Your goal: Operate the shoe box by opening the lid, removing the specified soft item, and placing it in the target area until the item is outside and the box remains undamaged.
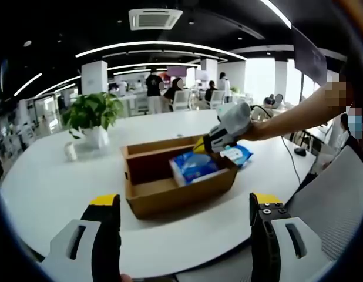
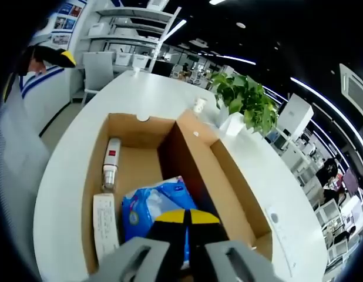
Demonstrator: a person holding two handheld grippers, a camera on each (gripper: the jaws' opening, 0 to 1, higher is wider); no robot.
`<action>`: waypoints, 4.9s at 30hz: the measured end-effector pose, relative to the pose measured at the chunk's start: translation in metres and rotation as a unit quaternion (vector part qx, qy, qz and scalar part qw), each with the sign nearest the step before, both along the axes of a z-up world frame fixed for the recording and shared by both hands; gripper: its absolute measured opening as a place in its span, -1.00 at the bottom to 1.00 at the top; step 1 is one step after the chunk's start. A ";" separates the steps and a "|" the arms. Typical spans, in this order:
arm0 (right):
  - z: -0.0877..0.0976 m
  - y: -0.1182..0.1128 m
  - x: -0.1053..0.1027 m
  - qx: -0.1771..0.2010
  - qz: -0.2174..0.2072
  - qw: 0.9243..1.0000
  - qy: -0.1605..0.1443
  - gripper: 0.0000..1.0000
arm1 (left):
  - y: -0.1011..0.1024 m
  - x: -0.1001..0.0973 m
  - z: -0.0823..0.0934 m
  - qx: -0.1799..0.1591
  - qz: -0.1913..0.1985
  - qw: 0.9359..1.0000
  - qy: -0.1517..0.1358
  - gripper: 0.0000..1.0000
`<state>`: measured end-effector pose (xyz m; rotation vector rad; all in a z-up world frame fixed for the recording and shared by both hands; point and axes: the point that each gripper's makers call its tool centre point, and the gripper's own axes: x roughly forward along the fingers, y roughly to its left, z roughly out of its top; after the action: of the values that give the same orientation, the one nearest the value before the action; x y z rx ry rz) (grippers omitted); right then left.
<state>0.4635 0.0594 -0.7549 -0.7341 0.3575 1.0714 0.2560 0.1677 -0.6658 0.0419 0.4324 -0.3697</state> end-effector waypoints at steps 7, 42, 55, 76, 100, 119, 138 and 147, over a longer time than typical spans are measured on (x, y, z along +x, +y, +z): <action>0.021 0.005 -0.002 0.020 0.005 1.000 -0.015 -1.00 | 0.001 0.000 0.002 -0.002 0.003 1.000 -0.004 0.88; 0.154 -0.027 -0.012 0.135 -0.012 0.987 -0.080 -1.00 | -0.002 0.000 0.003 -0.006 -0.005 1.000 -0.010 0.85; 0.163 -0.075 -0.015 0.130 -0.040 0.986 -0.099 -1.00 | -0.006 -0.001 0.002 -0.004 -0.012 1.000 -0.006 0.85; 0.157 -0.201 -0.008 0.123 -0.156 0.972 -0.126 -1.00 | -0.008 -0.004 0.000 -0.003 -0.016 1.000 0.003 0.85; 0.091 -0.313 0.002 0.072 -0.249 0.960 -0.108 -1.00 | -0.006 -0.004 -0.001 0.003 -0.009 1.000 0.008 0.86; 0.018 -0.368 -0.011 0.037 -0.303 0.952 -0.034 -1.00 | -0.006 -0.004 -0.002 0.014 -0.012 1.000 0.008 0.87; -0.020 -0.395 -0.006 0.054 -0.393 0.918 0.021 -0.96 | -0.004 -0.004 -0.003 0.012 -0.005 1.000 0.012 0.86; -0.013 -0.394 -0.019 0.114 -0.437 0.890 0.055 -0.43 | -0.004 -0.004 -0.002 0.008 -0.005 1.000 0.010 0.85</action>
<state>0.4448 -0.3346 -0.7676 -0.2318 0.5756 0.2807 0.2521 0.1638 -0.6676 0.0568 0.4543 -0.3765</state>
